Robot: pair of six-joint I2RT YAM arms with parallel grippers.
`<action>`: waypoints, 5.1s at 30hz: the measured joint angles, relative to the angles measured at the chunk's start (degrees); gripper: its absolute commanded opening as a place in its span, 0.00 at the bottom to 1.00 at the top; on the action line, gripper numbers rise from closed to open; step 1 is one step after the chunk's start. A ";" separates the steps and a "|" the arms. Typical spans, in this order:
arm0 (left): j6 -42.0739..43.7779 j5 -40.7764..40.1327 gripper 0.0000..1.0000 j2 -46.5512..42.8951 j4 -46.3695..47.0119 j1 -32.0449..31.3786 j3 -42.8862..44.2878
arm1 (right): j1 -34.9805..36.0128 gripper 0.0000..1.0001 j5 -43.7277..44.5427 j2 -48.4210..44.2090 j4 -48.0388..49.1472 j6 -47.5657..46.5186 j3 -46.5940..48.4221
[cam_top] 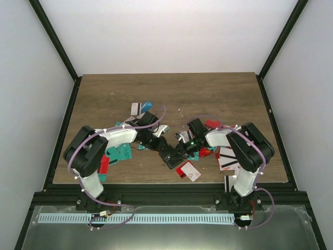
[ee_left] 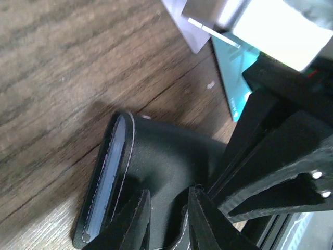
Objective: Put the credit cards into the card holder
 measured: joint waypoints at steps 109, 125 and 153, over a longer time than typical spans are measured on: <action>-15.67 -18.25 0.04 -1.95 -12.00 -13.66 4.52 | -0.24 0.01 0.72 1.79 -0.22 5.29 -1.42; -14.84 -18.97 0.05 3.37 -11.96 -10.82 7.06 | 0.79 0.01 4.37 -1.20 0.83 5.09 -2.56; -10.73 -20.85 0.06 1.79 -11.96 -11.58 6.34 | 3.87 0.20 7.23 -5.25 -9.29 5.35 -0.92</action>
